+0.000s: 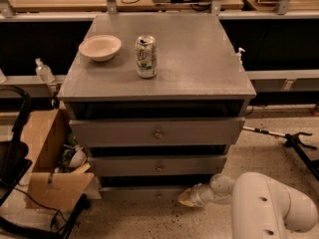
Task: Close bottom drawer
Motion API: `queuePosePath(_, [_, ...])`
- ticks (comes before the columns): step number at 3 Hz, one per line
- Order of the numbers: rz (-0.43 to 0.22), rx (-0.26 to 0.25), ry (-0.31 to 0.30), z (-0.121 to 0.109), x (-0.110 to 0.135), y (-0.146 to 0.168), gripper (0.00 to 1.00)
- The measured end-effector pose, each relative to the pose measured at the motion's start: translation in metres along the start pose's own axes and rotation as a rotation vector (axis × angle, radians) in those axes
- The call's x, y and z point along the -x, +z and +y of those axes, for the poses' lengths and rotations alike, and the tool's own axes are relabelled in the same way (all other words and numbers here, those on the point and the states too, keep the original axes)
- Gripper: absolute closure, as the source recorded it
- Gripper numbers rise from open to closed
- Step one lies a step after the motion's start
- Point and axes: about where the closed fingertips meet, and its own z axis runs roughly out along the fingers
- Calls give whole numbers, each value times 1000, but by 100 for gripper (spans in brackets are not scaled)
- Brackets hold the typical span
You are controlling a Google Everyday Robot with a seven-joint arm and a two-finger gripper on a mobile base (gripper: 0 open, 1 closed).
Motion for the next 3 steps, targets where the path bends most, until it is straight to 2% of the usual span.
queuePosePath(1, [0, 0, 0, 1, 0, 0, 100])
queuePosePath(2, [4, -3, 1, -22, 7, 9, 100])
queuePosePath(3, [4, -3, 1, -22, 7, 9, 100])
